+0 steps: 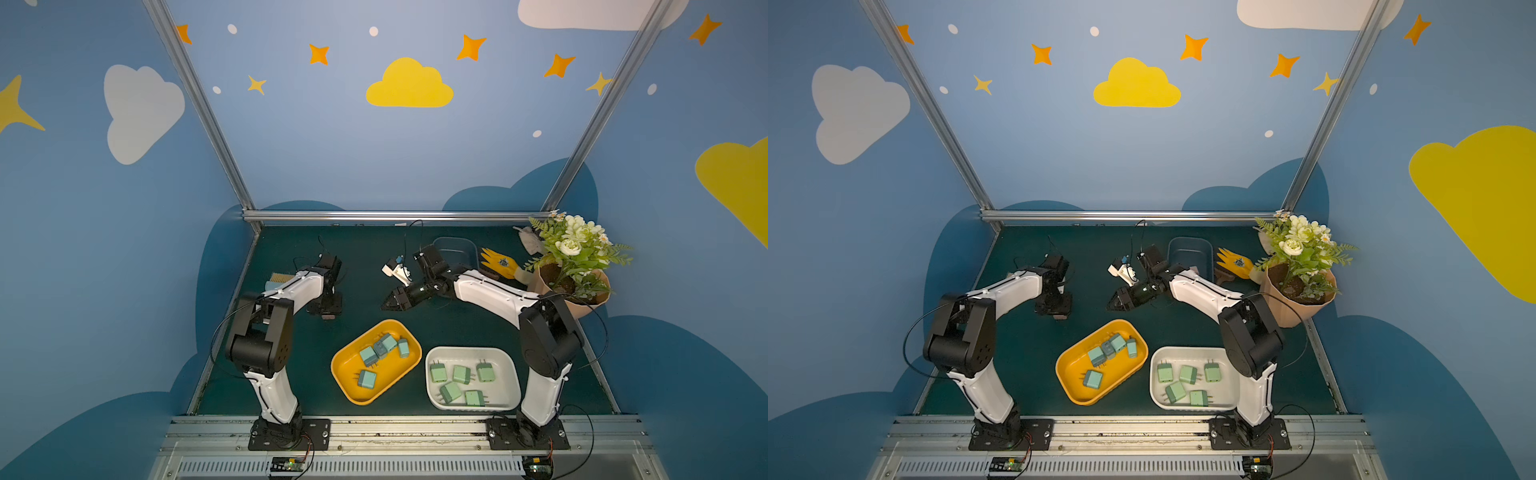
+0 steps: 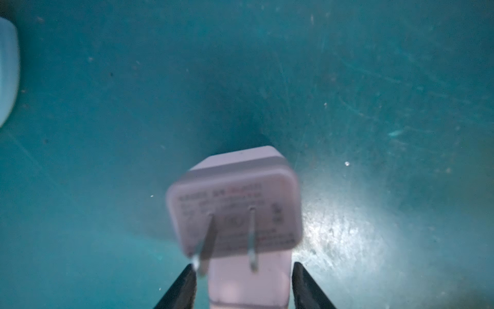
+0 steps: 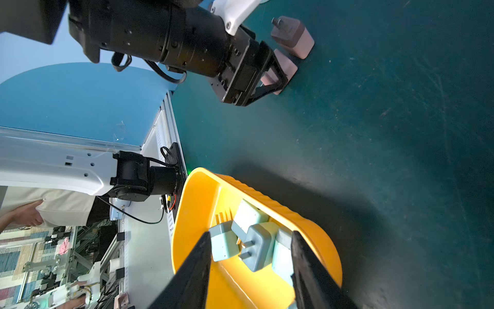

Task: Place the plugs by color into the storage box
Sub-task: Pick up the plug from the center of the board.

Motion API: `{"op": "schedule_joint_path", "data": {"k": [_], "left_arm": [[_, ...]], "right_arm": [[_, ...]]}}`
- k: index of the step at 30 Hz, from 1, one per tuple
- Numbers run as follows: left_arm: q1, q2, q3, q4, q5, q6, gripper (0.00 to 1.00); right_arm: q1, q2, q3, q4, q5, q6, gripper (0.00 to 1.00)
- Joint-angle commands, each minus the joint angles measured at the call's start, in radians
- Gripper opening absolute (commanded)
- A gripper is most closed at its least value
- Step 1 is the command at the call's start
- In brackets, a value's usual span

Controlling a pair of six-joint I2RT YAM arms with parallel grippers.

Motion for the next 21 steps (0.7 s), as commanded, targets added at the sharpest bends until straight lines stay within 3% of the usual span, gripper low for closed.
{"op": "schedule_joint_path", "data": {"k": [1,4,7,13,21], "left_arm": [[0.011,0.02,0.003,-0.007,0.036,0.023,0.56],[0.011,0.026,0.005,0.001,0.066,0.026,0.49],[0.012,0.021,0.013,0.0,0.091,0.039,0.36],[0.002,-0.05,0.012,-0.02,0.128,0.042,0.25],[-0.108,-0.183,0.058,-0.076,0.116,0.036,0.19]], "right_arm": [[0.02,0.019,0.039,-0.025,0.021,-0.012,0.49],[0.023,0.02,0.043,-0.007,0.036,0.0,0.49],[0.023,0.012,0.057,0.0,0.049,0.001,0.49],[0.024,-0.029,0.061,-0.004,0.102,0.002,0.5],[0.008,-0.187,-0.075,0.058,0.203,0.089,0.52]]}}
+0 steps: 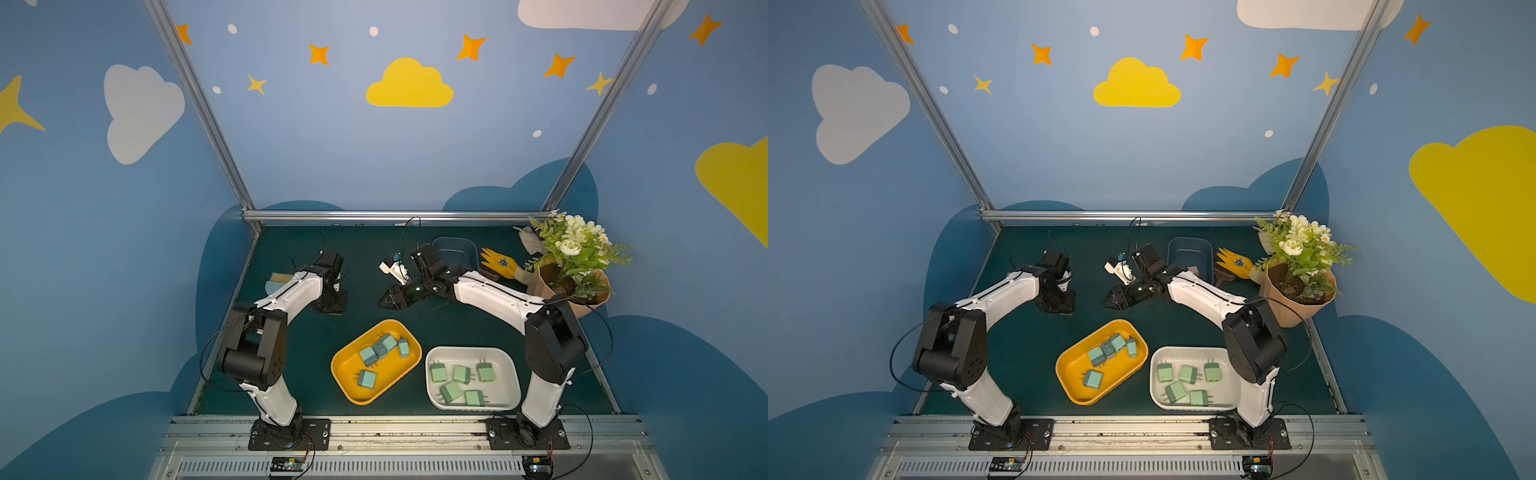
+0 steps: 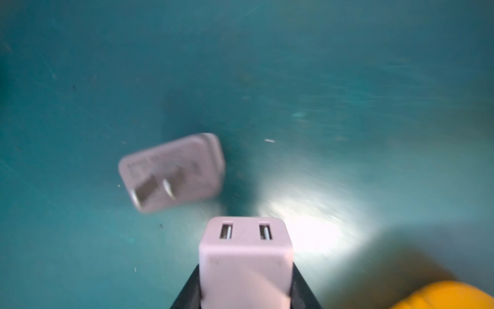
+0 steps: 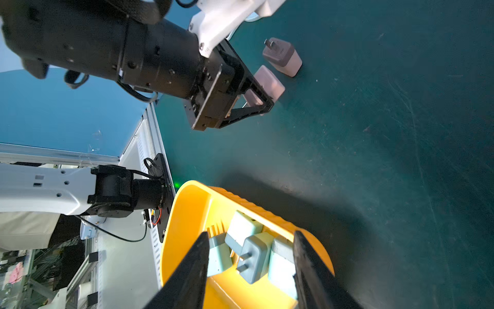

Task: Place the plugs by color into the storage box
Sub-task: Pick up the plug from the center of the board, then place the plug in the storage box.

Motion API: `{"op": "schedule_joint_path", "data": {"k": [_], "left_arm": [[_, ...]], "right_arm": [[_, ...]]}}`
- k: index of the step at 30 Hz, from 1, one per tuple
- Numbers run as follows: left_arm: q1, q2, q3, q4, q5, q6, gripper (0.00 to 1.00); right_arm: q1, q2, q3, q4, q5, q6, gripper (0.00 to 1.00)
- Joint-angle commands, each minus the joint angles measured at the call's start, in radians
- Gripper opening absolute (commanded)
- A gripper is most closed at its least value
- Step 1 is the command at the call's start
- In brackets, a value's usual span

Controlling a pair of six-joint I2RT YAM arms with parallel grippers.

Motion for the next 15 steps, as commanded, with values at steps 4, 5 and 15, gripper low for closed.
{"op": "schedule_joint_path", "data": {"k": [4,5,15], "left_arm": [[-0.126,-0.04,0.13,-0.029,0.001,-0.005,0.19],[-0.149,-0.026,0.16,-0.028,-0.004,-0.007,0.19],[-0.389,0.305,0.635,-0.017,0.027,-0.007,0.18]], "right_arm": [[-0.052,-0.202,-0.151,0.054,0.127,0.1,0.53],[-0.066,-0.236,-0.181,0.053,0.141,0.111,0.54],[-0.227,-0.537,-0.446,0.04,0.455,0.18,0.56]]}}
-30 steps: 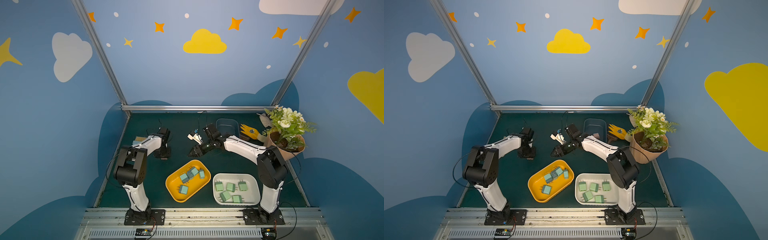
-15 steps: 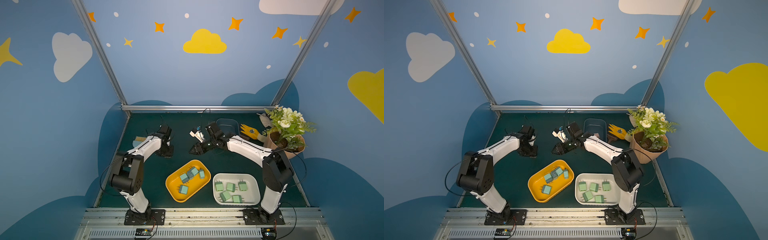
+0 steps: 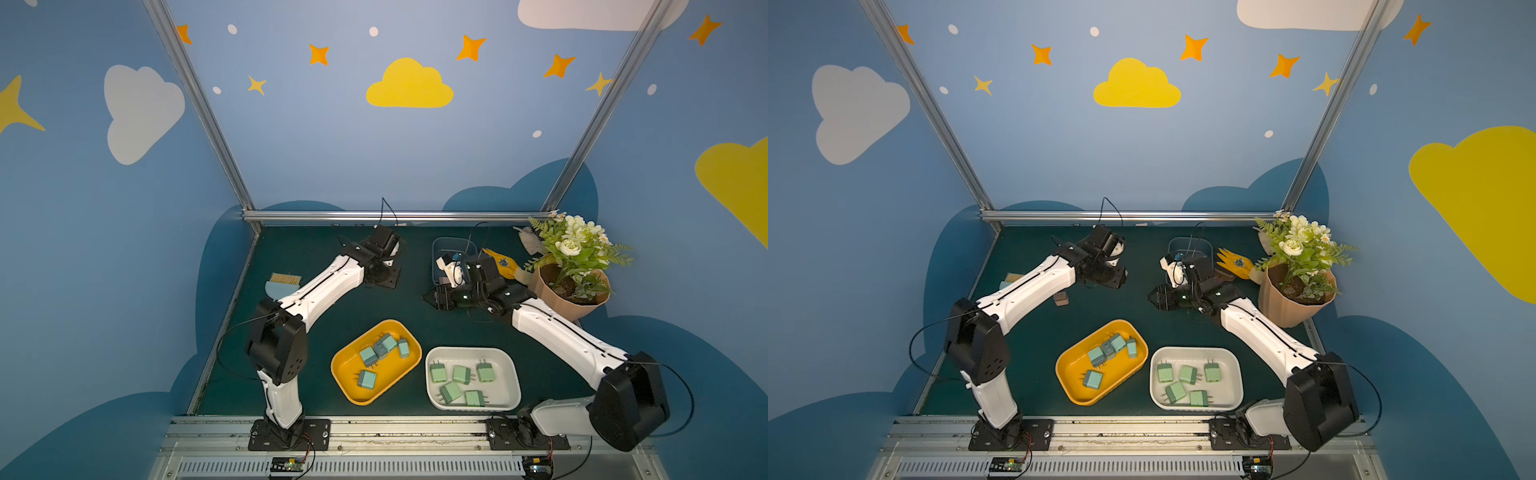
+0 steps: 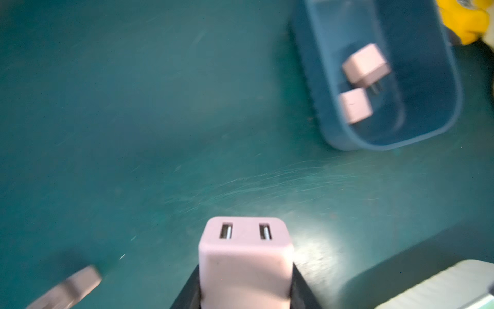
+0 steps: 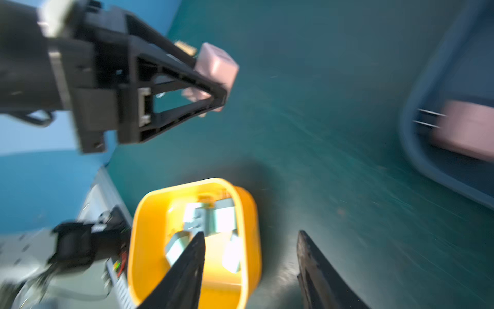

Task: Place the plugs by color into the storage box
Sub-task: Place the plug in the storage box.

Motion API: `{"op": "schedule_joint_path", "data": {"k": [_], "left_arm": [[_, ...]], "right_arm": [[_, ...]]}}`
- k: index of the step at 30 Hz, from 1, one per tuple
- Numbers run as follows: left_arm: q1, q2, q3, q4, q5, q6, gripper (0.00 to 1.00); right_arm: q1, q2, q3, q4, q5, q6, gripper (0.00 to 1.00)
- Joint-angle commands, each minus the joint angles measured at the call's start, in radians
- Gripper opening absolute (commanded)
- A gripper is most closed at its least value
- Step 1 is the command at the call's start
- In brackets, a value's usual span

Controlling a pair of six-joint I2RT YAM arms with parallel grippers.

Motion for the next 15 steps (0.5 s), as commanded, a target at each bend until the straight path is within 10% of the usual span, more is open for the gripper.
{"op": "schedule_joint_path", "data": {"k": [1,15], "left_arm": [[-0.059,0.124,0.161,-0.006,0.031,0.015,0.18],[-0.13,0.643,0.805,0.026,0.189,-0.021,0.21]], "right_arm": [[-0.044,-0.094,-0.065,-0.005,0.176,0.054,0.56],[-0.308,-0.298,-0.185,-0.088,0.085,0.121,0.56]]}}
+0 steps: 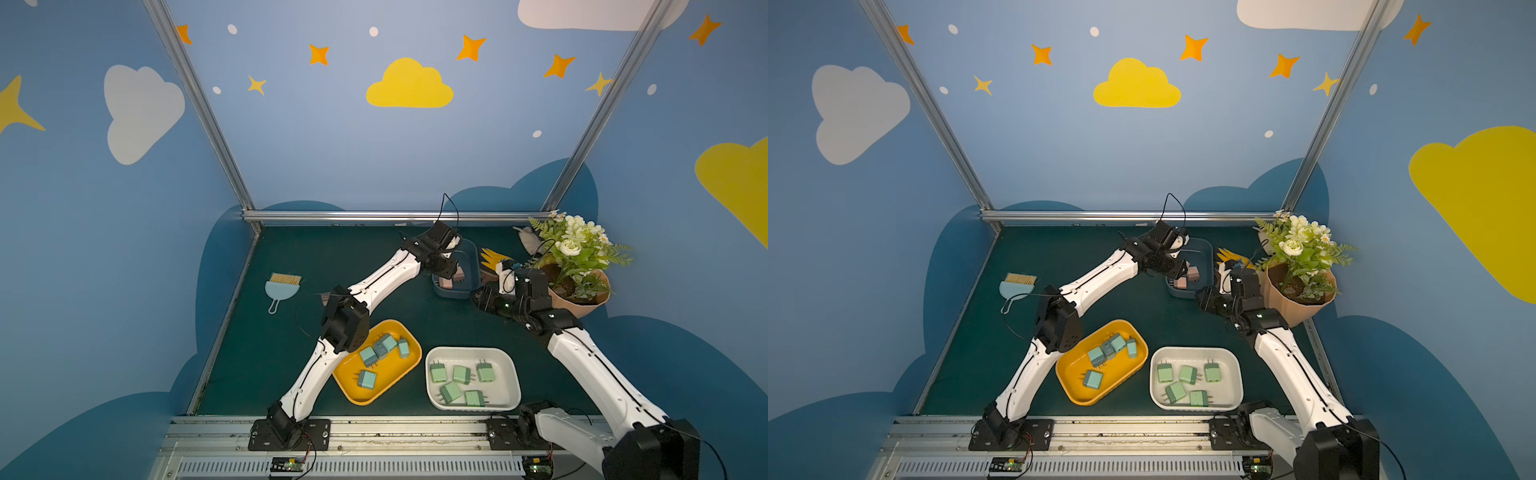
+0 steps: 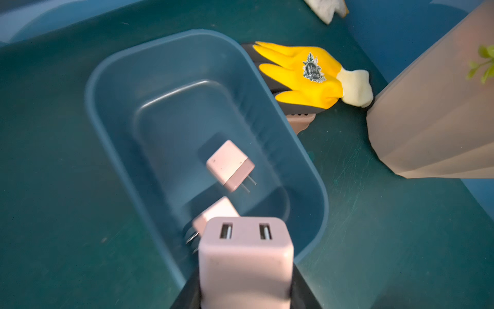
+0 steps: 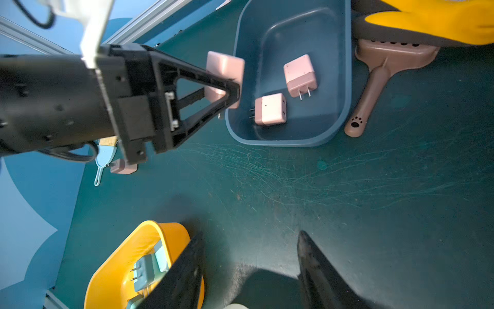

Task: Place the plugs by color into the storage box
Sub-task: Place the plug in the storage box.

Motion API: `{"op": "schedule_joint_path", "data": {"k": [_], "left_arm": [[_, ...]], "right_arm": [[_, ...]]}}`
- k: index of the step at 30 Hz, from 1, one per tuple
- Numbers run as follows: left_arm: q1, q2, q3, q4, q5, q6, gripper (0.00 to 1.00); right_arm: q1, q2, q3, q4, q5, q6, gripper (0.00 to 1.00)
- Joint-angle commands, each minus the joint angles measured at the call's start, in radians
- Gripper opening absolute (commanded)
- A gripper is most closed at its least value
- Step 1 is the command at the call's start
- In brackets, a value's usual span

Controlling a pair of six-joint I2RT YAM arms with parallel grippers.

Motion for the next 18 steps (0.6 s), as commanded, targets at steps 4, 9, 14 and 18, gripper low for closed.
{"op": "schedule_joint_path", "data": {"k": [4,9,14,18], "left_arm": [[0.0,0.09,0.114,0.027,0.068,-0.03,0.48],[-0.001,0.064,0.106,0.03,0.061,-0.015,0.7],[-0.002,0.023,0.07,0.029,0.04,0.004,0.7],[-0.002,-0.01,0.032,0.029,0.03,0.004,0.7]], "right_arm": [[-0.028,-0.055,-0.016,-0.034,-0.027,-0.001,0.56],[-0.03,-0.079,-0.015,-0.033,-0.037,-0.014,0.56],[-0.029,-0.072,-0.047,0.046,-0.123,-0.003,0.56],[-0.013,-0.045,-0.051,0.075,-0.2,0.009,0.56]]}}
